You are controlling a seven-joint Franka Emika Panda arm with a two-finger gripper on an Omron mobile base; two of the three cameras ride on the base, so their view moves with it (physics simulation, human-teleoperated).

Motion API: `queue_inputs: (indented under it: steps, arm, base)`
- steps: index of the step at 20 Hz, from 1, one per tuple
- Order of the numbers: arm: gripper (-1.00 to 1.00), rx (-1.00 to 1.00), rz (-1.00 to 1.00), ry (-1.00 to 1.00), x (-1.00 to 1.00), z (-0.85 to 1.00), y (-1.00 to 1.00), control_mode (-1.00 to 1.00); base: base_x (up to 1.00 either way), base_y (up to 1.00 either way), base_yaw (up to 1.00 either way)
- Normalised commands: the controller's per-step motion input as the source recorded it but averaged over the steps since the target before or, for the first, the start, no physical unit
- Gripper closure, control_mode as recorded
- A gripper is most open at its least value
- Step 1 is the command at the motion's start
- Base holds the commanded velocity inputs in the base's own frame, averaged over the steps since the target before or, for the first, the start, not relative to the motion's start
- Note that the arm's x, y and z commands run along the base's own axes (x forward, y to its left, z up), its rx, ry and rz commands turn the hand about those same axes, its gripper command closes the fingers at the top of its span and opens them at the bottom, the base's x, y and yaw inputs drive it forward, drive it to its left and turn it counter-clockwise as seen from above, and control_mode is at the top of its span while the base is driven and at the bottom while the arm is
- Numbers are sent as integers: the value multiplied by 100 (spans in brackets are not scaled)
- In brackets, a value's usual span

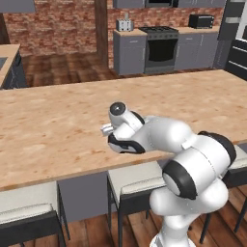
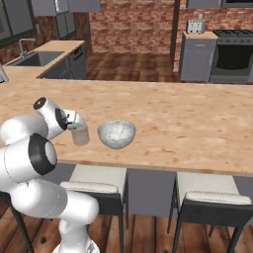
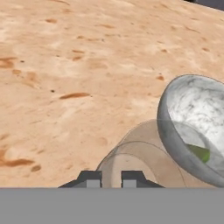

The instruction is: There is a bowl on the dining counter. Grab a lemon wedge from the fridge and place it in the bowl. Then get the liquor bottle and glass cup from the cabinet and place them next to the bowl.

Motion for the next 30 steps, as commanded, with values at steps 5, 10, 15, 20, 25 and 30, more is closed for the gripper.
queue_inputs:
  steps: [5,10,15,20,25,30]
  arm:
    - [100,0,0,0,23,-24,0,-100]
    - [100,0,0,0,12,-22,0,-100]
    - [100,0,0,0,14,-15,0,-100]
    - [100,0,0,0,18,-9,0,-100]
    - [100,0,0,0,18,-6,0,-100]
    - [-100,0,0,0,12,-6,2,-100]
  base:
    - [0,0,0]
    - [0,0,0]
    - [0,0,0]
    - [0,0,0]
    - [0,0,0]
    - [0,0,0]
